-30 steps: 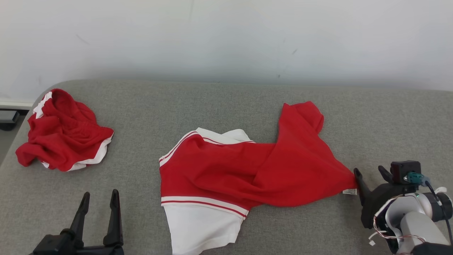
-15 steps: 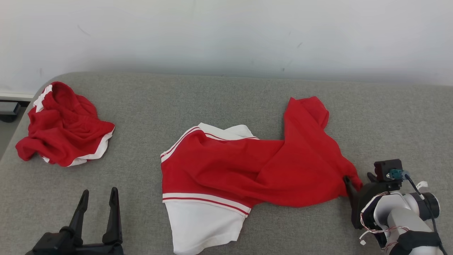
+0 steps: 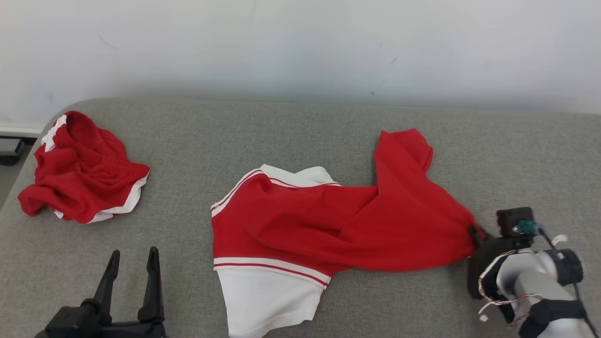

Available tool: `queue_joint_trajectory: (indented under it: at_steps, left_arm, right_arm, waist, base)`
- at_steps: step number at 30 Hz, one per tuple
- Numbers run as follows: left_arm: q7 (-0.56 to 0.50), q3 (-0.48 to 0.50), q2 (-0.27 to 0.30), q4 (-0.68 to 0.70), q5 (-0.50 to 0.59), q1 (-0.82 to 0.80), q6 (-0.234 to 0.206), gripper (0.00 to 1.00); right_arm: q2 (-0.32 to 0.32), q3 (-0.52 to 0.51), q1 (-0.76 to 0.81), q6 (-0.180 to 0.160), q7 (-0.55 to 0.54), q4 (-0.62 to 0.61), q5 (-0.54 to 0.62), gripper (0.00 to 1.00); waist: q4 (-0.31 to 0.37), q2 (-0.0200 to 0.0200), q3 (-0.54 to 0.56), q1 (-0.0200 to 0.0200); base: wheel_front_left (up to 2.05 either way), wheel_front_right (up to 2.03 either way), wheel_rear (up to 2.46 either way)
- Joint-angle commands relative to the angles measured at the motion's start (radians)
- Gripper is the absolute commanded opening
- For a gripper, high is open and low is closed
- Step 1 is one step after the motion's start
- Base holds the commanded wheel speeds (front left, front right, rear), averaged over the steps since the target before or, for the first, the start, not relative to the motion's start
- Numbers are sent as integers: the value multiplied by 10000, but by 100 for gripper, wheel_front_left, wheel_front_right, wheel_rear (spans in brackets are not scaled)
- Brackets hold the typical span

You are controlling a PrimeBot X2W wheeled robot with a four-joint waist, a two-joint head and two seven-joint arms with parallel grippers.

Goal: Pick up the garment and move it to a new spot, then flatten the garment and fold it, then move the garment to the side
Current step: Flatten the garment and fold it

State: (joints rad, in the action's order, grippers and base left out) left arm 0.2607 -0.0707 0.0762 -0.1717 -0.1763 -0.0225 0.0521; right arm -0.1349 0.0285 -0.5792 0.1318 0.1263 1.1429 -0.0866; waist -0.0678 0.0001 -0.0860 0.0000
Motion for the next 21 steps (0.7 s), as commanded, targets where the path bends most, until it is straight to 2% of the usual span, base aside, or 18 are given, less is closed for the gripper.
queue_joint_trajectory:
  at_steps: [1, 6, 9, 10, 12, 13, 21]
  left_arm:
    - [56, 17, 11, -22, 87, 33, -2, 100]
    - [56, 6, -1, -27, 102, 138, -29, 100]
    - [56, 29, -10, -33, 81, 156, -28, 100]
    - [56, 39, -16, -29, 73, 175, -33, 100]
    - [56, 43, -31, -22, 64, 193, -41, 100]
    - [56, 32, -32, -21, 64, 199, -40, 100]
    - [56, 38, -52, -28, 74, 222, -38, 100]
  right_arm:
    - [-184, -24, -138, -21, 162, -61, -54, 0]
    - [-782, -252, -115, -21, 860, -315, 304, 0]
    - [-757, -316, 43, -21, 795, -262, 373, 0]
    - [-785, -295, 83, -21, 638, -174, 410, 6]
    - [-652, -164, 134, -21, 415, -111, 236, 51]
    - [-722, -140, 132, -21, 391, -138, 215, 100]
    - [-1061, -282, 420, -21, 687, -646, -146, 100]
  waist:
    - [14, -1, 44, 0]
    - [66, -1, 167, 0]
    - [118, -1, 198, 0]
    - [143, -1, 204, 0]
    - [200, -1, 203, 0]
    - [225, -1, 200, 0]
    - [380, -1, 226, 0]
  base:
    - [0, 0, 0]
    - [0, 0, 0]
    - [0, 0, 0]
    - [0, 0, 0]
    - [0, 0, 0]
    - [0, 0, 0]
    - [0, 0, 0]
